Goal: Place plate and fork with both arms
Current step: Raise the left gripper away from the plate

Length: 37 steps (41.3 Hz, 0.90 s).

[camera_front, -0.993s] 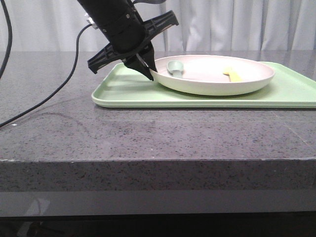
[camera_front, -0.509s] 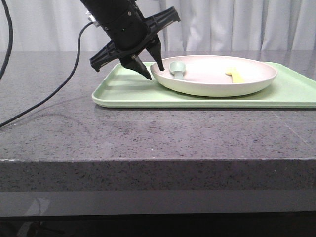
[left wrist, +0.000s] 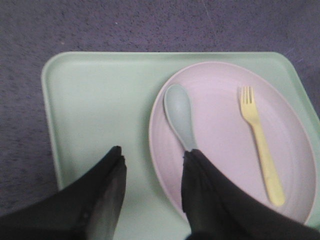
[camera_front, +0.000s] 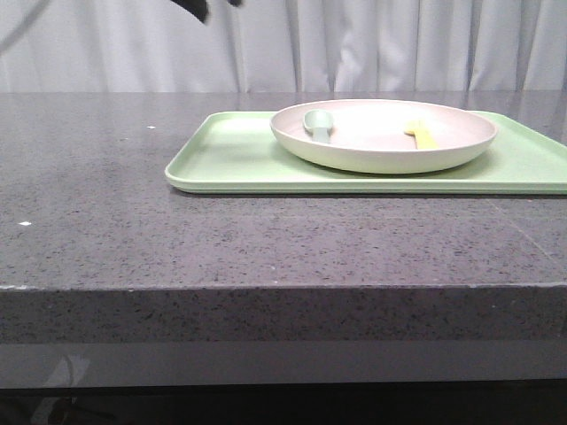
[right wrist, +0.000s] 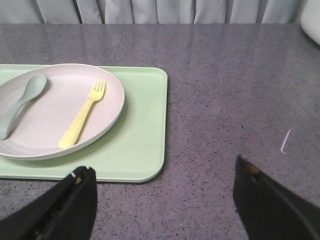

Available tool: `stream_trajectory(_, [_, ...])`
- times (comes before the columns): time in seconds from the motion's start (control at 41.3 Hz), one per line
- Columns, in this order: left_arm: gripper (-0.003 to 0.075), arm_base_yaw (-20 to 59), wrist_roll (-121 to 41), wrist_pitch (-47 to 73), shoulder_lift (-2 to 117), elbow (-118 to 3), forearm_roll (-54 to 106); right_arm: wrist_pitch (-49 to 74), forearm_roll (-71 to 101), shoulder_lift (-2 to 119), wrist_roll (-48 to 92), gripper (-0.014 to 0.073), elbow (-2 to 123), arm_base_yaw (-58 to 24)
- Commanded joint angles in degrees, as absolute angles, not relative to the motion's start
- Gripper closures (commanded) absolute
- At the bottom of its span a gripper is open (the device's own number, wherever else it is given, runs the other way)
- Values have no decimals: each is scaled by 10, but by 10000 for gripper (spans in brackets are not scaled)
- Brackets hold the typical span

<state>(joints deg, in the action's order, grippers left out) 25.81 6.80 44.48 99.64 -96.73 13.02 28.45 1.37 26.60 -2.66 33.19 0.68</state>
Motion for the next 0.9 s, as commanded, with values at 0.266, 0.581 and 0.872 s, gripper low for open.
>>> stream_trajectory(0.266, [436,199,-65,461,766,-853,134,242,16,273,-22,11,351,9])
stream_trajectory(0.581, [436,200,-65,419,570,-645,120,242,16,273,-22,11,351,9])
stream_trajectory(0.872, [436,200,-65,423,424,-504,120,242,16,273,-22,11,351,9])
